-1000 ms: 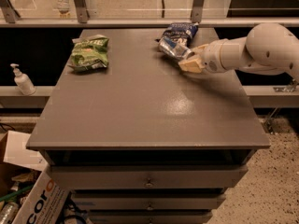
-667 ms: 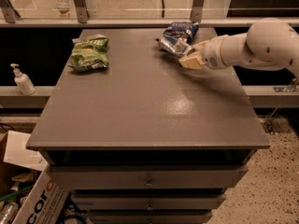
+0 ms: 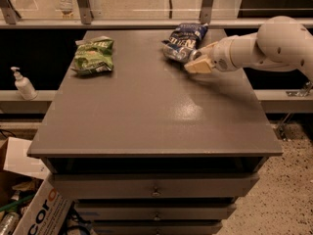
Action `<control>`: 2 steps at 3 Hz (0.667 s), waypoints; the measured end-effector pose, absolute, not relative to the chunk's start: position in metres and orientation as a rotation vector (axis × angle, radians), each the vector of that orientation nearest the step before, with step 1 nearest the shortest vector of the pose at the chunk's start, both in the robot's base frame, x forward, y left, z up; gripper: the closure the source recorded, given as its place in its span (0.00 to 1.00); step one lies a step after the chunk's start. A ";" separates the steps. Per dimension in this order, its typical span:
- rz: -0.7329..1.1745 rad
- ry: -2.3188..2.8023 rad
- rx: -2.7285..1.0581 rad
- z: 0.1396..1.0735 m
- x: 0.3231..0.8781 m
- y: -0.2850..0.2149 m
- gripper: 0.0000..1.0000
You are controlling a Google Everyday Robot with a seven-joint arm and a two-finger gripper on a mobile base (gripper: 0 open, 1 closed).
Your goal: Move redbull can near blue chip bag
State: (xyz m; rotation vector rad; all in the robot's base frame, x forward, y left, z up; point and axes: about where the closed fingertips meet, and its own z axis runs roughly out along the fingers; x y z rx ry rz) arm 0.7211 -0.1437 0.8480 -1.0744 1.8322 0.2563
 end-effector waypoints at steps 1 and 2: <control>0.257 1.836 -1.079 0.846 0.721 -0.144 0.00; 0.257 1.840 -1.080 0.845 0.721 -0.144 0.00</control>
Offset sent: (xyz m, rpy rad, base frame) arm -0.0020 -0.0097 -0.0046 -0.0126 0.0170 -0.0108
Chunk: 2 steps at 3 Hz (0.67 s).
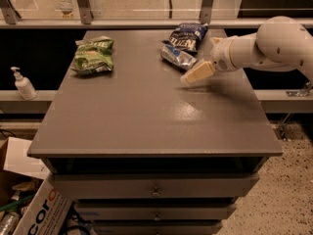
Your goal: Move redbull can near blue chip bag
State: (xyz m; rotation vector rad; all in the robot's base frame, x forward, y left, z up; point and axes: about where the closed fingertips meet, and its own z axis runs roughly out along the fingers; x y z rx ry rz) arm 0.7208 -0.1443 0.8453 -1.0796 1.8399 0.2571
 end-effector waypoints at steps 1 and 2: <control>0.264 1.857 -1.062 0.851 0.722 -0.157 0.00; 0.314 1.890 -1.008 0.866 0.712 -0.184 0.00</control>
Offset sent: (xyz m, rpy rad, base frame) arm -0.0284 -0.0801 0.0424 0.1176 0.1161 -0.0722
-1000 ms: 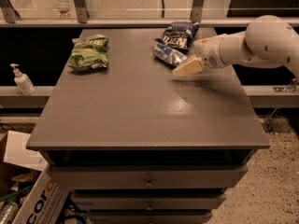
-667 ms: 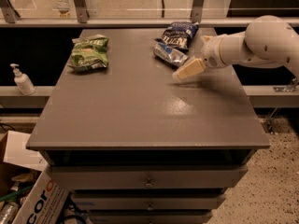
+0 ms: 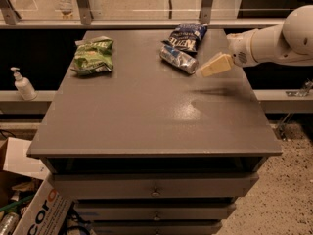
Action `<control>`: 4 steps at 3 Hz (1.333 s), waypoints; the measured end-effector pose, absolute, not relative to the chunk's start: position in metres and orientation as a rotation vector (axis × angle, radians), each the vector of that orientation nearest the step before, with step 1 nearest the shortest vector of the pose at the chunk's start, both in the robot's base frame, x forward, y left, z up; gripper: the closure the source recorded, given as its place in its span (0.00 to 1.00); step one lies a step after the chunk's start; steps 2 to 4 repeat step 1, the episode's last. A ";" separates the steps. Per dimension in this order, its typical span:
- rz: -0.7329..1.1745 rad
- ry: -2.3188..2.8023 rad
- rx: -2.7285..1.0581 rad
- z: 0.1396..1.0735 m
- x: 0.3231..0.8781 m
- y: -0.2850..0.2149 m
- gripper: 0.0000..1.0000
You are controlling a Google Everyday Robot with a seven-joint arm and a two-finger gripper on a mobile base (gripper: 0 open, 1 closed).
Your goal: Move redbull can near blue chip bag
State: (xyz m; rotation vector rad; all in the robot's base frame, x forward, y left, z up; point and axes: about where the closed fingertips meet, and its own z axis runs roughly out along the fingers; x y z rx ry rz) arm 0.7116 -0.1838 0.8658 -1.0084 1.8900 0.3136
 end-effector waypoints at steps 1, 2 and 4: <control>0.327 1.893 -1.016 0.866 0.709 -0.182 0.00; 0.327 1.893 -1.016 0.866 0.709 -0.182 0.00; 0.327 1.893 -1.016 0.866 0.709 -0.182 0.00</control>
Offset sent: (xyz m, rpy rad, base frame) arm 0.0000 0.0000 0.0000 0.0000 0.0000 0.0000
